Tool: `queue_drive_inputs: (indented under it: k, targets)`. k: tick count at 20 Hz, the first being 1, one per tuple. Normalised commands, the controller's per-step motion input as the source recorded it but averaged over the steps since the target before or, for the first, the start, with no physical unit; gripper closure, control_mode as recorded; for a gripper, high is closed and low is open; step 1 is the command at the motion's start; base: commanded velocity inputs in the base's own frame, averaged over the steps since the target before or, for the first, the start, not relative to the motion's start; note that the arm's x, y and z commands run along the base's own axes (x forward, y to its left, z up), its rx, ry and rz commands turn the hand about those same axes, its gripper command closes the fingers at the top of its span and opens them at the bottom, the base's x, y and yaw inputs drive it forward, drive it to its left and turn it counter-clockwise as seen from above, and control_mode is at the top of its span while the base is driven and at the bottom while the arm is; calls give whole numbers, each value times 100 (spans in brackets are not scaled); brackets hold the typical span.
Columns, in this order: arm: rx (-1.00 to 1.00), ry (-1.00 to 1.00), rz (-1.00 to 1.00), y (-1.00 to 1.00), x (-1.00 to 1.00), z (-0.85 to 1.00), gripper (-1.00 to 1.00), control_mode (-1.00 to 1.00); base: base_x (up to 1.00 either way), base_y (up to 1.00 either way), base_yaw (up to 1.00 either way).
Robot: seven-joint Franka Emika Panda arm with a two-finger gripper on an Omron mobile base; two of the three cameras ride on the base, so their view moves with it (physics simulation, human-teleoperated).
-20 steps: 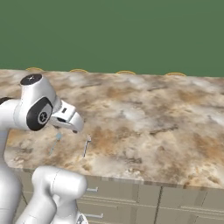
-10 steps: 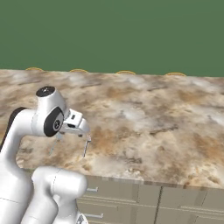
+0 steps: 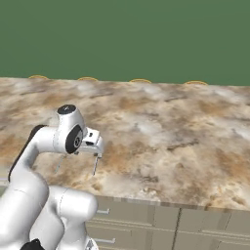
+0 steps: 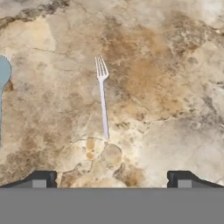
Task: Organize the utensils by type. Pick up the wooden spoons from the counter and place them in the open cabinet. Then pick up the metallic utensils from the counter and place them in the open drawer.
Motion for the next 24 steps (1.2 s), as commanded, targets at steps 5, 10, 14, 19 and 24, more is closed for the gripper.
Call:
queue_drive_inputs:
  k: [5,10,14,19,24]
  targets:
    - [0,15,4,10,61,-39,-100,-100,0,0,0]
    - [0,1,10,5,44,-31,-100,-100,0,0,0]
    - [0,1,6,2,42,-38,-100,-100,0,0,0]
    - [0,6,4,0,32,-42,-100,-100,0,0,0]
    - [0,5,2,0,23,-41,-100,-100,0,0,0]
